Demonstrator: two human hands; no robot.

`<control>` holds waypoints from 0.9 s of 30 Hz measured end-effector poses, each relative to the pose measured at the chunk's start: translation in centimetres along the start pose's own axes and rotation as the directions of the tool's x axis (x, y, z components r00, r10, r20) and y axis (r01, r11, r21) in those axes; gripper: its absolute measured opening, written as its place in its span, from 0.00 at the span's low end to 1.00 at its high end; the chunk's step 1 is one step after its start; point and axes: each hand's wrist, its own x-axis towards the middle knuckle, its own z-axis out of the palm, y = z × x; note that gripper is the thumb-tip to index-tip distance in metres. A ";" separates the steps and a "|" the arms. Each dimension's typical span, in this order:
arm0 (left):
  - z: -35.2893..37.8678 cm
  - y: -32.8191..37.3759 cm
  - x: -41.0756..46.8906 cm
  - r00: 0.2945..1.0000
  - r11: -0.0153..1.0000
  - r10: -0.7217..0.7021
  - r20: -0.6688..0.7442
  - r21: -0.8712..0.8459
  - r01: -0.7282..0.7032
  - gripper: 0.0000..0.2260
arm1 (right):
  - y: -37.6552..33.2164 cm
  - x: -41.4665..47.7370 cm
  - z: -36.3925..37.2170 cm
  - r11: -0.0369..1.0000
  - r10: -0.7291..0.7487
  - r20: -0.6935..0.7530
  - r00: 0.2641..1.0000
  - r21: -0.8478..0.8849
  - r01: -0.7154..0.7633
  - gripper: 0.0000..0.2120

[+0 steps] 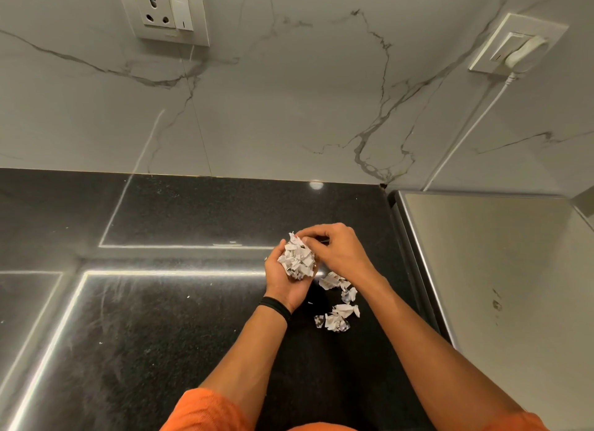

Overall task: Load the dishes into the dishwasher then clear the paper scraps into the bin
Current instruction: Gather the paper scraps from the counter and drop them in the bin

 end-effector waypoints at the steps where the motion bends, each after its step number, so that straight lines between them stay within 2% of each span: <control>1: 0.0 0.0 0.0 1.000 1.000 -0.003 -0.002 -0.014 0.003 0.22 | 0.2 -0.1 -0.3 1.000 0.011 -0.025 1.000 0.020 -0.011 0.08; 3: 0.0 0.1 0.1 1.000 0.999 -0.011 -0.017 -0.033 0.011 0.22 | 0.8 -0.3 -1.1 0.999 0.032 -0.101 0.994 -0.007 -0.033 0.08; 5: -0.1 0.2 0.4 0.999 0.999 -0.012 -0.037 -0.031 0.011 0.21 | 2.0 -0.5 -2.2 0.988 0.057 -0.110 0.992 -0.134 -0.072 0.09; 9: -0.3 0.6 0.9 0.999 0.999 -0.004 -0.046 -0.032 0.002 0.21 | 4.6 -1.8 -2.2 0.881 0.234 0.118 0.965 -0.446 -0.160 0.20; 11: -0.2 0.6 1.1 0.999 1.000 -0.005 -0.039 -0.025 0.005 0.21 | 5.8 -2.6 -0.9 0.836 0.262 0.139 0.955 -0.526 -0.153 0.25; 13: -0.1 0.6 1.1 1.000 1.000 -0.005 -0.031 -0.021 0.005 0.21 | 6.6 -3.2 0.7 0.836 0.209 0.116 0.971 -0.537 -0.116 0.23; 16: -0.1 0.7 1.1 1.000 1.000 -0.004 -0.023 -0.028 0.004 0.21 | 7.3 -3.4 2.0 0.819 0.087 0.061 0.994 -0.573 -0.036 0.12; 18: -0.2 0.8 1.0 1.000 1.000 0.003 -0.029 -0.028 -0.004 0.20 | 7.6 -3.4 2.3 0.803 0.065 0.055 0.996 -0.596 -0.019 0.09; 20: -0.4 0.8 0.9 0.999 1.000 0.003 -0.035 -0.021 -0.004 0.20 | 7.4 -3.3 1.9 0.842 0.088 0.014 0.996 -0.536 -0.067 0.09; 23: -0.3 0.8 0.9 0.999 1.000 0.001 -0.048 -0.013 -0.002 0.20 | 6.1 -3.0 0.6 0.952 0.150 -0.109 0.983 -0.251 -0.174 0.09; 25: -0.1 0.6 1.0 0.999 1.000 0.002 -0.050 -0.005 -0.002 0.21 | 4.7 -2.5 -0.1 0.985 0.134 -0.162 0.978 -0.090 -0.150 0.09; 27: 0.0 0.4 1.0 0.998 1.000 -0.003 -0.055 0.001 0.003 0.21 | 3.0 -2.1 -0.5 0.996 0.093 -0.155 0.983 0.014 -0.092 0.09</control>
